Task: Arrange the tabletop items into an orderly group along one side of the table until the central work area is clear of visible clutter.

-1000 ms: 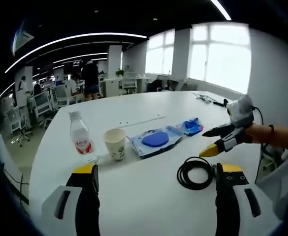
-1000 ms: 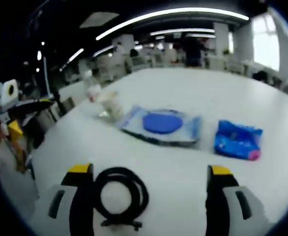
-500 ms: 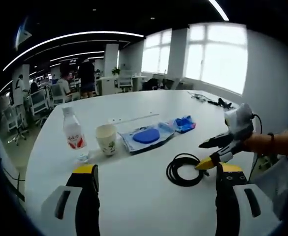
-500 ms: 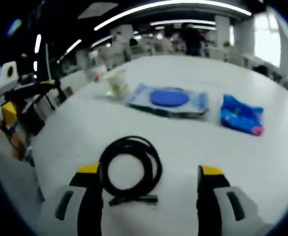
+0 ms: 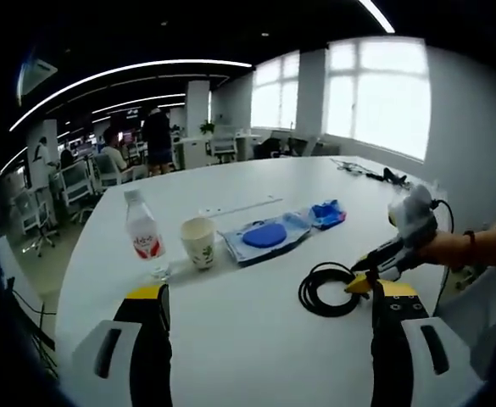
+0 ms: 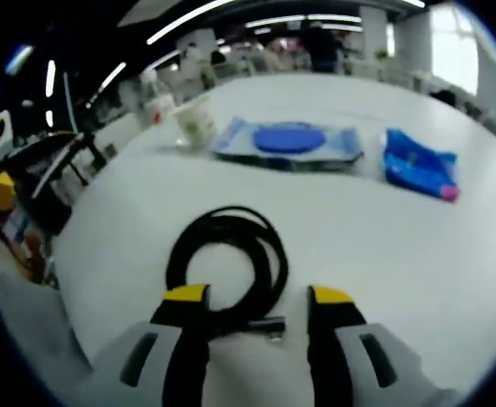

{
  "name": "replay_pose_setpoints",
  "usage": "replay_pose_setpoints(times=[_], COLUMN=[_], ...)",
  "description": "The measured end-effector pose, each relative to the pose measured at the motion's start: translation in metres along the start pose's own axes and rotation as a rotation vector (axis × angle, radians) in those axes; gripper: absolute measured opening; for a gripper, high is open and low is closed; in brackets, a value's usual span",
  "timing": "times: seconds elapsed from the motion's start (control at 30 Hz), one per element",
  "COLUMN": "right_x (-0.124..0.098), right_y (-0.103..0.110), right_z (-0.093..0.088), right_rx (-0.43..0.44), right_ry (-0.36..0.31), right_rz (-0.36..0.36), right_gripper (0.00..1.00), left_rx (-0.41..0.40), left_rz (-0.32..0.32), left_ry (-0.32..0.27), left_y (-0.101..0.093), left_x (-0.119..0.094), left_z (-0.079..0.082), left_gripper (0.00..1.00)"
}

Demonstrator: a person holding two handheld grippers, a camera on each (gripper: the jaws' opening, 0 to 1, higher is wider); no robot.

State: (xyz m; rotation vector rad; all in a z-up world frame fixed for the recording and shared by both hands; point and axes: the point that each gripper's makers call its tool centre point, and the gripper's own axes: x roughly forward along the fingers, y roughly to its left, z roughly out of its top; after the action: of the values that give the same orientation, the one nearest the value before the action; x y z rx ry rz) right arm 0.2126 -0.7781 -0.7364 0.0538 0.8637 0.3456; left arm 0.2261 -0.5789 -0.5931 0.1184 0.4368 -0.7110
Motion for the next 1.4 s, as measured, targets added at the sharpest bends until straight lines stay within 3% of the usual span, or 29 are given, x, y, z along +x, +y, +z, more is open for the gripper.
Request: replay_pose_setpoints(times=[0.3, 0.67, 1.13, 1.4], right_x=[0.002, 0.008, 0.007, 0.003], right_y=[-0.007, -0.016, -0.019, -0.019], right_z=[0.001, 0.001, 0.002, 0.002], right_rx=[0.040, 0.067, 0.160, 0.254], right_ry=[0.021, 0.087, 0.081, 0.079], right_rz=[-0.074, -0.205, -0.212, -0.160], right_gripper=[0.23, 0.08, 0.04, 0.02], left_rx=[0.014, 0.000, -0.010, -0.008], left_rz=[0.004, 0.013, 0.027, 0.031], left_ry=[0.032, 0.024, 0.035, 0.044], left_y=[-0.001, 0.001, 0.006, 0.008], left_x=[-0.002, -0.004, -0.009, -0.007], left_z=[-0.009, -0.008, -0.014, -0.014], left_gripper=[0.99, 0.96, 0.95, 0.95])
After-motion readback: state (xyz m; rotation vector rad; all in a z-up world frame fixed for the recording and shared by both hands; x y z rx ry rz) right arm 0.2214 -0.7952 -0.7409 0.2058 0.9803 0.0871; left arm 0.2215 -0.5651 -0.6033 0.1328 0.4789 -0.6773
